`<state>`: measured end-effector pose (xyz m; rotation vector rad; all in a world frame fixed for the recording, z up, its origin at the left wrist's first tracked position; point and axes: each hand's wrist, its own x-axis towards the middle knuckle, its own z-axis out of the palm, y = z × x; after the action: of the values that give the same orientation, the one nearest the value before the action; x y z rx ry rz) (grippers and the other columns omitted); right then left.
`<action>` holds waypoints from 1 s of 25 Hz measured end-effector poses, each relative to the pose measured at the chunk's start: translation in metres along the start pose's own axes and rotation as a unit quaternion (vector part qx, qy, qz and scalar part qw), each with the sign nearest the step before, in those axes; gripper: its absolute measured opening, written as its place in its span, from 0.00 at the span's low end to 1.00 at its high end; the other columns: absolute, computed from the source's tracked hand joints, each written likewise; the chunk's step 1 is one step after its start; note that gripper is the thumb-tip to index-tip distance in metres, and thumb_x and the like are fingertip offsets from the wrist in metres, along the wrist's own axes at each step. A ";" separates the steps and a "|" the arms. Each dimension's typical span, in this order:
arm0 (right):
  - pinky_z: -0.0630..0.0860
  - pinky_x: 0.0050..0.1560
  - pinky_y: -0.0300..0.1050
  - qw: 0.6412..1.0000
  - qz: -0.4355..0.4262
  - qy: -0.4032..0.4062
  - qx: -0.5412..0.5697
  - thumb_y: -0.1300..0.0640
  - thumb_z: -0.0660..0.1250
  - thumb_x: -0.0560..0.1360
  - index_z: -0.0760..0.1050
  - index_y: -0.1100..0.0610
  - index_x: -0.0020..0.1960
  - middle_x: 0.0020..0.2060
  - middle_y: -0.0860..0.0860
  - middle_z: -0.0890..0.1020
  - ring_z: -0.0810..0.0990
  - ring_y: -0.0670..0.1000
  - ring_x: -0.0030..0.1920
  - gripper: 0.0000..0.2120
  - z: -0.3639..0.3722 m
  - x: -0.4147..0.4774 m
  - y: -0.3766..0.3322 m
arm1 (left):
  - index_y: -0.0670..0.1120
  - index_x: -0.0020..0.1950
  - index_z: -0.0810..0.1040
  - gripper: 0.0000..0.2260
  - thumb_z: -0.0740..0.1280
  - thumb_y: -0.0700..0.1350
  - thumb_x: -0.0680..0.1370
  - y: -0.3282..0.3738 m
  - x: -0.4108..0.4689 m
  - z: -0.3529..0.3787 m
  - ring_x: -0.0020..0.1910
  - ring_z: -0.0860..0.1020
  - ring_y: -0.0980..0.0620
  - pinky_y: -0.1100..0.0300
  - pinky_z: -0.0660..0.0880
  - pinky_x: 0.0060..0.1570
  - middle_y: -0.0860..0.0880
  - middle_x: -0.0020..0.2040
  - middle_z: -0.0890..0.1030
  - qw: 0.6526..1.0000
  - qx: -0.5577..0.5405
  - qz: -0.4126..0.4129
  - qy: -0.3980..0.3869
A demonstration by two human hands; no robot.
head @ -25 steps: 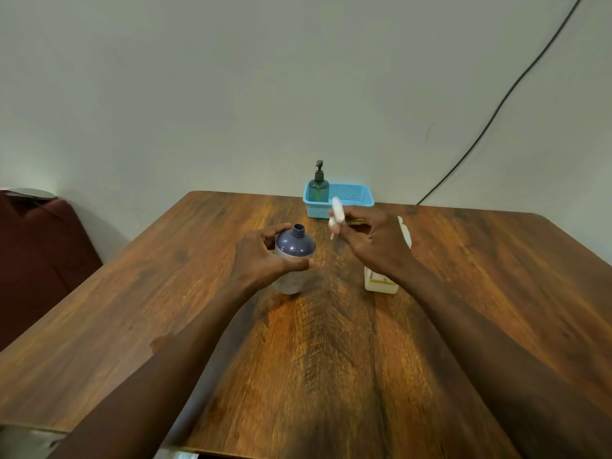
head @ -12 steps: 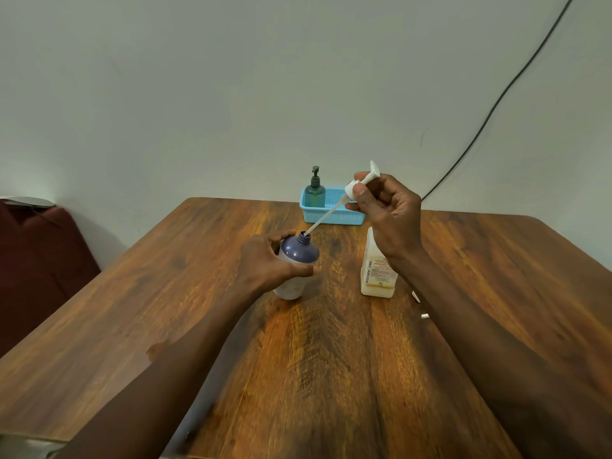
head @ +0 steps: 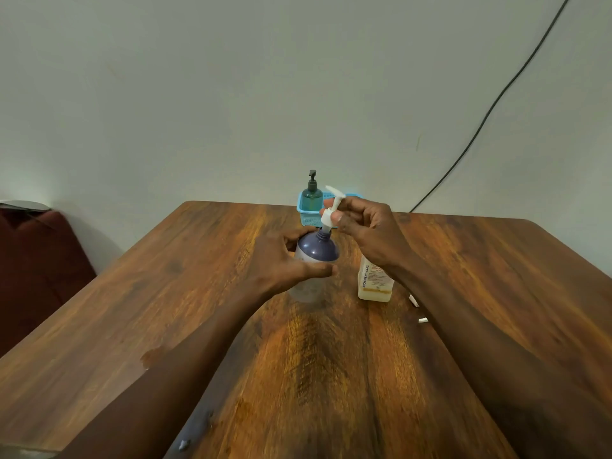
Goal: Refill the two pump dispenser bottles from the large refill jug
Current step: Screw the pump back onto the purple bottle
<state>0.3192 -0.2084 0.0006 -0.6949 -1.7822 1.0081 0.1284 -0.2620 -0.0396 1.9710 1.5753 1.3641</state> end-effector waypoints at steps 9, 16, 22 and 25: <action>0.84 0.57 0.46 0.999 0.030 -0.001 -0.032 0.57 0.73 0.79 0.82 0.59 0.62 0.52 0.51 0.88 0.87 0.47 0.54 0.13 -0.001 -0.001 -0.003 | 0.62 0.58 0.82 0.25 0.83 0.59 0.63 0.016 0.005 0.005 0.44 0.84 0.64 0.63 0.83 0.45 0.60 0.46 0.85 0.999 -0.017 0.007 0.033; 0.81 0.37 0.33 0.977 0.025 0.126 -0.173 0.44 0.86 0.58 0.82 0.52 0.43 0.36 0.45 0.86 0.86 0.41 0.37 0.21 -0.004 0.000 -0.014 | 0.62 0.56 0.83 0.24 0.82 0.62 0.62 0.024 0.008 0.016 0.43 0.83 0.67 0.64 0.82 0.43 0.62 0.43 0.84 0.998 0.006 0.021 0.064; 0.83 0.45 0.38 0.975 0.054 0.142 -0.160 0.40 0.84 0.62 0.78 0.54 0.53 0.43 0.45 0.85 0.84 0.40 0.41 0.29 0.002 -0.002 -0.014 | 0.53 0.61 0.85 0.29 0.82 0.61 0.63 0.028 0.016 0.021 0.45 0.84 0.65 0.61 0.83 0.45 0.58 0.48 0.87 0.997 -0.004 0.024 0.070; 0.83 0.60 0.51 0.996 0.064 0.054 -0.007 0.49 0.81 0.70 0.70 0.50 0.72 0.60 0.50 0.85 0.85 0.46 0.58 0.34 -0.007 0.001 -0.010 | 0.52 0.63 0.84 0.29 0.83 0.58 0.64 0.032 0.020 0.020 0.48 0.84 0.64 0.63 0.83 0.47 0.58 0.51 0.86 0.997 -0.032 0.043 0.060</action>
<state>0.3254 -0.2105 0.0115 -0.8652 -1.6690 1.0242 0.1633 -0.2502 -0.0177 1.9742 1.4927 1.5734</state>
